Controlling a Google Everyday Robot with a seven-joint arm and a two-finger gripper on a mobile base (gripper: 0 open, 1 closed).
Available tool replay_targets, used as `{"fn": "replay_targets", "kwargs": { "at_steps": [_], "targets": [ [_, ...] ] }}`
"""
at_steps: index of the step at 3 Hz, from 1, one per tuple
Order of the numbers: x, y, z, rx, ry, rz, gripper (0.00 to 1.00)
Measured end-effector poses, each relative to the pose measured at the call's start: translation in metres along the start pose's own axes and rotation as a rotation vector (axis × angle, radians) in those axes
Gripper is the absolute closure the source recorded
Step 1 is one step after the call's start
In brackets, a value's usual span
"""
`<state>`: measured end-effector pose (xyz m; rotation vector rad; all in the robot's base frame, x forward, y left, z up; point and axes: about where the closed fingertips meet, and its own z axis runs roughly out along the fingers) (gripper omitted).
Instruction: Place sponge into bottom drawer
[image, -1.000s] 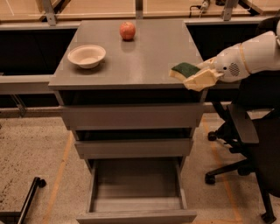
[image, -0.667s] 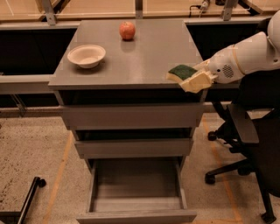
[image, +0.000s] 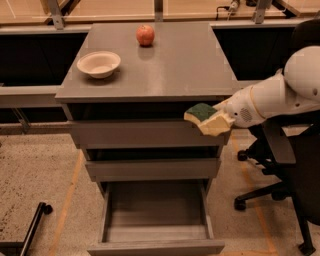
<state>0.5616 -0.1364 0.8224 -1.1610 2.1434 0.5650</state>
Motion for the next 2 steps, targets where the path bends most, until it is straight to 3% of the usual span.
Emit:
{"fn": "replay_targets", "kwargs": {
  "at_steps": [1, 2],
  "targets": [
    [0.037, 0.024, 0.042, -0.015, 0.045, 0.014, 1.00],
    [0.080, 0.027, 0.095, -0.052, 0.075, 0.124, 1.00]
  ]
}}
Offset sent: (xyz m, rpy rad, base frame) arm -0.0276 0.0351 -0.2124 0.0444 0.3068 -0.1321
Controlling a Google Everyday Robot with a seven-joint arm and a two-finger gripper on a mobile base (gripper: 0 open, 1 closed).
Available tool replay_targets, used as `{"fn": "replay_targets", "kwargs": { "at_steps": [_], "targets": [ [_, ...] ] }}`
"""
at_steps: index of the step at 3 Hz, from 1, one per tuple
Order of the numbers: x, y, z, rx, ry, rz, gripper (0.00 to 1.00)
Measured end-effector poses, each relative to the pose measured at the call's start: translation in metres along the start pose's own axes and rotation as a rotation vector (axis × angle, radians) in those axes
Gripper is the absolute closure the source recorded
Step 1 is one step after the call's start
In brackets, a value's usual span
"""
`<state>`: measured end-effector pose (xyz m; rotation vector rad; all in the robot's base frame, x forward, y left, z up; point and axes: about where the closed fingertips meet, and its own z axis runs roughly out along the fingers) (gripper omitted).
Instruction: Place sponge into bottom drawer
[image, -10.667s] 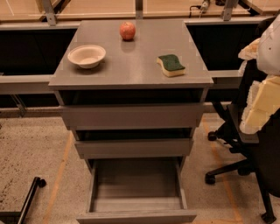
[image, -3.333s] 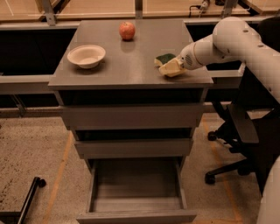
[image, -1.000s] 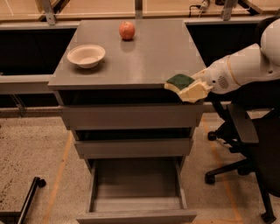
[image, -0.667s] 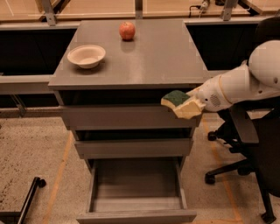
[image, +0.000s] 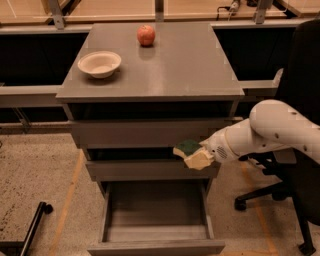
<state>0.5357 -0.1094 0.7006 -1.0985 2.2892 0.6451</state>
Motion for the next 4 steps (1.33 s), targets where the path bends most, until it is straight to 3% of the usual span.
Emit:
{"fn": "replay_targets", "kwargs": {
  "at_steps": [1, 2, 3, 4],
  "targets": [
    [0.004, -0.001, -0.018, 0.030, 0.009, -0.017, 1.00],
    [-0.001, 0.005, -0.030, 0.043, -0.042, -0.060, 1.00],
    [0.005, 0.008, 0.003, -0.006, -0.081, -0.098, 1.00],
    [0.016, 0.001, 0.052, -0.057, -0.130, -0.086, 1.00]
  ]
}}
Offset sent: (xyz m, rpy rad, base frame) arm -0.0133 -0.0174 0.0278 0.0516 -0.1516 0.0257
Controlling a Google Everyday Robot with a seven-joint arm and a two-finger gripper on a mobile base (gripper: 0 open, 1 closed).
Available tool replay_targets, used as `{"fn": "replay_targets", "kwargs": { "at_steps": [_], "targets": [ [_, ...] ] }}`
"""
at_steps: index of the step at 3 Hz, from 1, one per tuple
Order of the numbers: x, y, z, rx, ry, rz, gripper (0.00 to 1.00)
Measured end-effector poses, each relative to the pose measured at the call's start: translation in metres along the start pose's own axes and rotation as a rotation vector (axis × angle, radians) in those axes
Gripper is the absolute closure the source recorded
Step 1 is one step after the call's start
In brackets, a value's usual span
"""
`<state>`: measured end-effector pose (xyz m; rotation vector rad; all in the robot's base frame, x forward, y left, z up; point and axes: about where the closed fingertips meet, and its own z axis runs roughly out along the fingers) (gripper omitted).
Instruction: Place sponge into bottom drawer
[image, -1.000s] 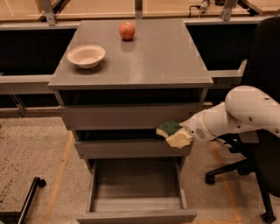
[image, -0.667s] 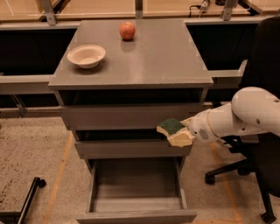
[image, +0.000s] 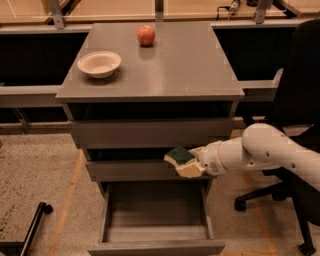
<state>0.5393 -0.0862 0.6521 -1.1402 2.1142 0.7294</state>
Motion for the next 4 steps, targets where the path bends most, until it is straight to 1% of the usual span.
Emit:
{"fn": "replay_targets", "kwargs": {
  "at_steps": [1, 2, 3, 4],
  "targets": [
    [0.009, -0.001, 0.008, -0.013, -0.001, 0.016, 1.00],
    [0.006, 0.000, -0.006, 0.051, 0.020, -0.009, 1.00],
    [0.011, -0.002, 0.012, 0.065, 0.003, -0.020, 1.00],
    [0.032, -0.015, 0.052, 0.049, -0.024, 0.008, 1.00]
  ]
}}
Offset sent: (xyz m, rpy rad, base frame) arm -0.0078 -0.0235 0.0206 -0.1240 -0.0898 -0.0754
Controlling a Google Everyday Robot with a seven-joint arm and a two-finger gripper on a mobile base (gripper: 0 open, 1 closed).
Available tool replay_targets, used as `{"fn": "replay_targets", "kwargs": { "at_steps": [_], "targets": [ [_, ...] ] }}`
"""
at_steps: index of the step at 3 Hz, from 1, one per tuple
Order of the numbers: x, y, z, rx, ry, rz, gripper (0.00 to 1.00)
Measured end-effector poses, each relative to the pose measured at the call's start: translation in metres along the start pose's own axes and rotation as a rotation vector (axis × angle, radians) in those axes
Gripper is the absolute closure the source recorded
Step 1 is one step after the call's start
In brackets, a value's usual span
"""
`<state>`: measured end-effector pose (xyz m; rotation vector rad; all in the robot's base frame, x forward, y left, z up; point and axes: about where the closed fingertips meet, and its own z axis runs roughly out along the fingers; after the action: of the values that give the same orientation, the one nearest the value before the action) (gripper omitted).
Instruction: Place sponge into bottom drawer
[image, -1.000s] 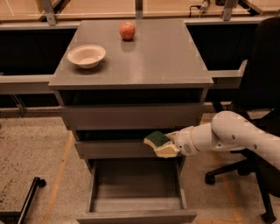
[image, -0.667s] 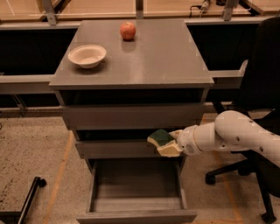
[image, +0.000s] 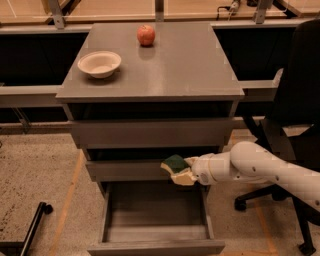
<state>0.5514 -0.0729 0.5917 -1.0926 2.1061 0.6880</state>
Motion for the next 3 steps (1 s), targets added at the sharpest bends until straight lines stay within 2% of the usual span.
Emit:
{"fn": "replay_targets", "kwargs": {
  "at_steps": [1, 2, 3],
  "targets": [
    [0.027, -0.006, 0.046, -0.034, -0.023, 0.046, 1.00],
    [0.055, -0.009, 0.095, -0.087, -0.065, 0.145, 1.00],
    [0.064, 0.009, 0.098, -0.133, -0.078, 0.117, 1.00]
  ]
}}
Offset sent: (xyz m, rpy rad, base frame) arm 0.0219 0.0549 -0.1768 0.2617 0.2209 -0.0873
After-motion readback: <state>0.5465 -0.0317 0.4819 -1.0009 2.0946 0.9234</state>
